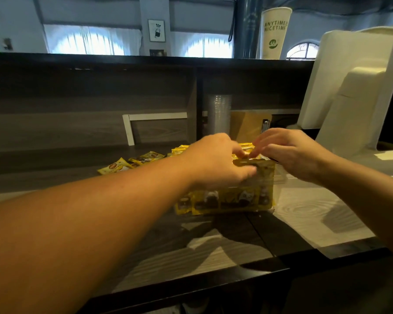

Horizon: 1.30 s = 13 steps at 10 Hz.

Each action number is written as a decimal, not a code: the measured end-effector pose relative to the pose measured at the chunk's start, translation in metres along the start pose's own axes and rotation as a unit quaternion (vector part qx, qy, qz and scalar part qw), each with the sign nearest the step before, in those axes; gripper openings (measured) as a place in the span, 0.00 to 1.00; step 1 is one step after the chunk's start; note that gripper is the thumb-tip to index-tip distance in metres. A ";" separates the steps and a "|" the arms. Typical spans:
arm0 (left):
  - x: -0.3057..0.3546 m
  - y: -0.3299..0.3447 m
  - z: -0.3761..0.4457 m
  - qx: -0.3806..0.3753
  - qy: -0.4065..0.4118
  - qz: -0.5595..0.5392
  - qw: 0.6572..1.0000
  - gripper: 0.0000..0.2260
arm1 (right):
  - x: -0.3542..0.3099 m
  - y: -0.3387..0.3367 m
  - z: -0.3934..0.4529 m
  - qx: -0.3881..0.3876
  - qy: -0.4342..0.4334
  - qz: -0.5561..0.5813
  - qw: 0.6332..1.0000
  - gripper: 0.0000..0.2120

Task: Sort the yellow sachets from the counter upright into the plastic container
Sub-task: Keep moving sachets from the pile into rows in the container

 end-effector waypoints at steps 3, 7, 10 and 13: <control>-0.011 0.006 -0.011 0.009 -0.005 0.011 1.000 0.16 | -0.012 0.014 -0.013 -0.107 -0.046 -0.110 0.987 0.19; -0.068 0.003 0.008 -0.107 -0.117 0.068 0.985 0.48 | 0.012 0.053 0.023 -0.256 0.059 -0.177 0.948 0.51; -0.060 0.003 0.000 -0.093 -0.097 0.047 0.990 0.43 | -0.006 0.047 0.018 -0.201 -0.115 -0.226 0.946 0.30; -0.057 0.007 0.001 -0.196 -0.078 0.075 0.974 0.52 | 0.014 0.070 0.007 -0.278 0.096 0.007 0.956 0.32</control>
Point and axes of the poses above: each hand's wrist, its own z-axis towards the middle knuckle, its own y-axis out of the palm, x = y × z, the point moved 9 cm from there along z, towards the middle knuckle, and after that the axes turned 14 degrees about x, right-handed, at the moved point
